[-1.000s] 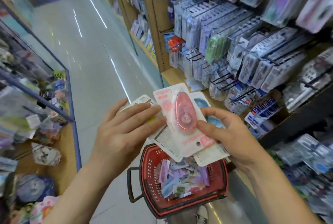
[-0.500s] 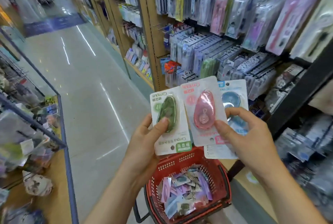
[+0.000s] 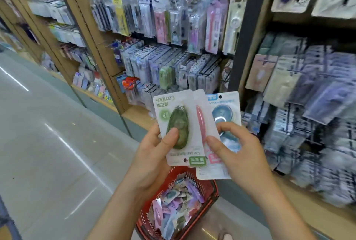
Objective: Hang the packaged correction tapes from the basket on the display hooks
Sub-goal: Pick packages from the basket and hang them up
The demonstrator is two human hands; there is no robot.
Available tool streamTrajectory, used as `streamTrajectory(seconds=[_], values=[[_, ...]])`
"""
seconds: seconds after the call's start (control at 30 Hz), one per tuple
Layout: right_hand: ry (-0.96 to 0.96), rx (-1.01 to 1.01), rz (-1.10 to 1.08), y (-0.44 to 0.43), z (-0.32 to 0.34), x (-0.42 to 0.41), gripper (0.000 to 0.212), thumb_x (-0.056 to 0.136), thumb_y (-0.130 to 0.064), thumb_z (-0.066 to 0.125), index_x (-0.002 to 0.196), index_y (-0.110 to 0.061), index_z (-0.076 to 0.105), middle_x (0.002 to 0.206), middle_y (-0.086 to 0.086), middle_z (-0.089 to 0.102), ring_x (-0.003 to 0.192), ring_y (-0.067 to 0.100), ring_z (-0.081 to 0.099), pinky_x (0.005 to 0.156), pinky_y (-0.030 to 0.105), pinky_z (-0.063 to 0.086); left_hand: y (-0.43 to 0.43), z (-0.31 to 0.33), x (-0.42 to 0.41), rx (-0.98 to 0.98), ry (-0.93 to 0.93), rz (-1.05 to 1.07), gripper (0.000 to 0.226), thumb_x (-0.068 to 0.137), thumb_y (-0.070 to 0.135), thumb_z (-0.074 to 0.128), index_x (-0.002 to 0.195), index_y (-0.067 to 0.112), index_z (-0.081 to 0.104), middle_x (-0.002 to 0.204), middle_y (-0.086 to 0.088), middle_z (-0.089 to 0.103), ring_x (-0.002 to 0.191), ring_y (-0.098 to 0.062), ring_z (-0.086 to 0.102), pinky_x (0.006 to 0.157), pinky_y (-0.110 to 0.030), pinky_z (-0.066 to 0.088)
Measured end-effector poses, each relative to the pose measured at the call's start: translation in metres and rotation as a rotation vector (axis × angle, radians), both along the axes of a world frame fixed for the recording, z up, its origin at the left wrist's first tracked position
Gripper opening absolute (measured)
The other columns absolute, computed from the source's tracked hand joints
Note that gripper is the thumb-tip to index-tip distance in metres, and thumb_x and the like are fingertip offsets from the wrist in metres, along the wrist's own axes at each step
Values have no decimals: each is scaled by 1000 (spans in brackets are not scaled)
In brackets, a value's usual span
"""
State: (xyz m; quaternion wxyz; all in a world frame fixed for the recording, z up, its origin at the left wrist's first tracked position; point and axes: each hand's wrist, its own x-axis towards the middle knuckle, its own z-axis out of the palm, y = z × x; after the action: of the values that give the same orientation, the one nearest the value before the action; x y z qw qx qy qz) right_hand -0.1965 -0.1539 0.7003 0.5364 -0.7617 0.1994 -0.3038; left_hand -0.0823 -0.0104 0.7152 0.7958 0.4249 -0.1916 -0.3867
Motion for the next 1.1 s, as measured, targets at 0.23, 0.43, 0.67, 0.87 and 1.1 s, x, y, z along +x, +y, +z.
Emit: streamTrajectory(seconds=[0.23,0.43,0.67,0.87,1.1], values=[[-90,39,-105,-20,11,-39,5,88,-41,66,86,-44,70,97,-13,68,97,5,61,81,9,43,-39,9,-22,-4,29,38,32,81,17,70,112,15,65,107,-11,72,87,-24,72,65,-40,61],[-97,-36,-122,-60,31,-97,33,90,-14,67,102,-42,54,106,-39,57,94,-10,59,72,4,42,-82,23,-53,62,-89,58,29,86,21,68,114,22,62,98,-7,73,78,-23,71,68,-47,61],[-37,-129,-236,-115,46,-178,21,92,-28,64,85,-46,71,104,-16,64,101,-5,57,77,8,40,-155,34,-133,108,-281,-21,28,78,39,72,99,22,65,91,-4,71,78,-23,68,67,-41,56],[-69,-31,-225,-147,69,-232,29,72,-65,68,98,-54,71,106,-24,70,107,-4,60,86,20,47,-213,49,-204,58,-479,-147,33,84,31,63,112,13,59,99,-14,73,85,-27,70,68,-38,59],[-297,20,-344,-171,92,-288,26,72,-37,76,97,-32,74,95,-20,74,88,-6,67,65,9,51,-252,66,-249,32,-653,-300,35,71,40,79,102,26,70,99,0,73,91,-18,69,76,-30,56]])
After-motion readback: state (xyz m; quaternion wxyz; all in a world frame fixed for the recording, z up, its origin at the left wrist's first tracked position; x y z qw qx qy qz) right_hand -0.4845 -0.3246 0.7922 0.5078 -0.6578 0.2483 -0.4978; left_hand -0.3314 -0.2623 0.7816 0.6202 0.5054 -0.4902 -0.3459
